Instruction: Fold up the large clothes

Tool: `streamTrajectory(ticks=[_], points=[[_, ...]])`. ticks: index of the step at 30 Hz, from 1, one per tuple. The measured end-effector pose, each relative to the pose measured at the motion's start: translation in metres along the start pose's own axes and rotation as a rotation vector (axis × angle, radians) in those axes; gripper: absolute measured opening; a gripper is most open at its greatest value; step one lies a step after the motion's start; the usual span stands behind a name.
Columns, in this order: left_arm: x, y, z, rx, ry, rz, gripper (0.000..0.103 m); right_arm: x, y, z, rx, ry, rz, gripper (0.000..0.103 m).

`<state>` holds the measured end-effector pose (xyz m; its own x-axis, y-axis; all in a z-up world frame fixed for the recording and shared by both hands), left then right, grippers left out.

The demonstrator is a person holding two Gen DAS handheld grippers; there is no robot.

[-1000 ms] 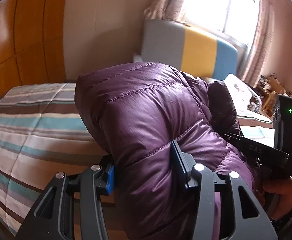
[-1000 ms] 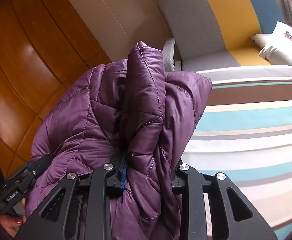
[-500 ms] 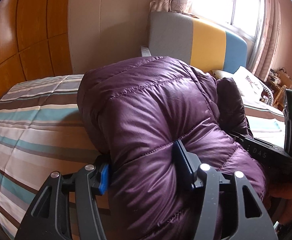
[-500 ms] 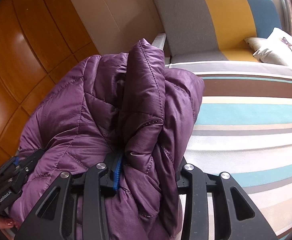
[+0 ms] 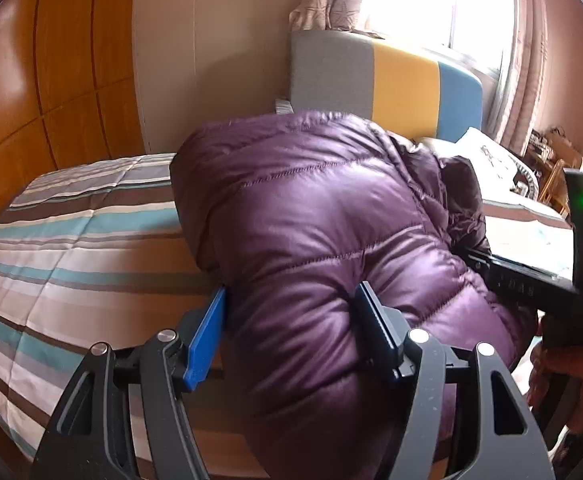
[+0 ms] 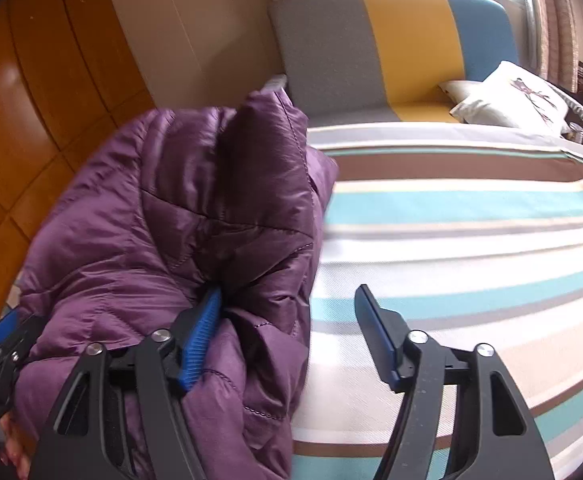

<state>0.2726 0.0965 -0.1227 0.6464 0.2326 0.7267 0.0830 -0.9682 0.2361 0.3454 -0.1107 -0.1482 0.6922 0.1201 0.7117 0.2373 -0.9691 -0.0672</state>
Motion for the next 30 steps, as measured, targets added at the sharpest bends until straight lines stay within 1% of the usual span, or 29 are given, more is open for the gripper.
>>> streamTrajectory(ticks=[1,2,3,5,6,8,11,12,13,14,15,16,17,18,20,22,23,25,26,28,30], points=[[-0.004,0.0,0.003,0.015,0.006,0.004,0.064,-0.001,0.001,0.005,0.013,-0.008,0.011,0.066],[-0.004,0.0,0.004,0.023,0.011,0.009,0.064,-0.002,0.004,0.011,0.02,-0.012,0.021,0.071],[-0.005,0.002,0.006,0.035,0.02,0.025,0.064,-0.002,0.007,0.014,0.013,-0.022,0.031,0.073],[-0.003,0.002,0.004,0.034,0.01,0.015,0.064,0.001,0.009,0.01,0.042,-0.027,0.065,0.073],[-0.001,0.0,0.0,0.018,0.004,-0.007,0.064,0.002,0.011,0.006,0.051,-0.015,0.07,0.073],[0.001,-0.006,-0.01,-0.015,0.004,-0.054,0.068,0.011,0.015,-0.009,0.043,0.03,0.065,0.073],[0.004,-0.012,-0.024,-0.041,0.034,-0.109,0.068,0.031,0.014,-0.042,-0.007,0.128,0.036,0.072],[0.006,-0.012,-0.03,-0.03,0.058,-0.118,0.068,0.037,0.012,-0.048,-0.014,0.146,0.021,0.068],[0.007,-0.013,-0.033,-0.015,0.074,-0.12,0.068,0.043,0.008,-0.052,-0.011,0.159,0.004,0.054],[0.011,-0.014,-0.036,0.004,0.092,-0.125,0.065,0.049,0.004,-0.053,-0.007,0.163,-0.011,0.048],[0.014,-0.015,-0.036,0.012,0.098,-0.13,0.064,0.055,-0.003,-0.052,0.003,0.164,-0.028,0.044],[0.018,-0.015,-0.035,0.017,0.097,-0.131,0.059,0.061,-0.008,-0.05,0.02,0.169,-0.046,0.033],[0.023,-0.015,-0.03,0.029,0.088,-0.125,0.055,0.064,-0.017,-0.049,0.027,0.165,-0.066,0.028],[0.027,-0.016,-0.025,0.04,0.081,-0.124,0.053,0.069,-0.025,-0.042,0.031,0.151,-0.093,0.028],[0.034,-0.015,-0.017,0.032,0.071,-0.124,0.046,0.074,-0.039,-0.02,0.051,0.102,-0.132,0.02],[0.041,-0.012,0.0,0.022,0.033,-0.102,0.046,0.072,-0.039,0.0,0.054,0.052,-0.125,0.02],[0.042,-0.01,0.01,0.024,0.013,-0.086,0.047,0.068,-0.035,0.012,0.041,0.023,-0.117,0.014],[0.043,-0.003,0.025,0.004,-0.013,-0.055,0.047,0.062,-0.025,0.024,-0.01,-0.013,-0.108,0.011],[0.042,0.001,0.028,0.0,-0.02,-0.045,0.048,0.056,-0.016,0.034,-0.041,-0.039,-0.101,0.011],[0.036,0.012,0.04,-0.005,-0.03,0.011,0.048,0.043,-0.005,0.043,-0.074,-0.057,-0.087,0.011],[0.029,0.021,0.049,-0.007,-0.019,0.055,0.048,0.033,0.004,0.052,-0.072,-0.053,-0.044,0.01]])
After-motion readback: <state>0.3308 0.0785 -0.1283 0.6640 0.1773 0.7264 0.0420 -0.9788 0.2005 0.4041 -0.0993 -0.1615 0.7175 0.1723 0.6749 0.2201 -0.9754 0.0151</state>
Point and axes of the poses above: each gripper's, at about its wrist camera, not at the fingertips, and z roughly the way its jaws point, y to its right, x to its top, the point moved 9 cm from there along z, roughly the way its jaws point, and after that the axes turned 15 degrees about -z, right-handed, at the moved point
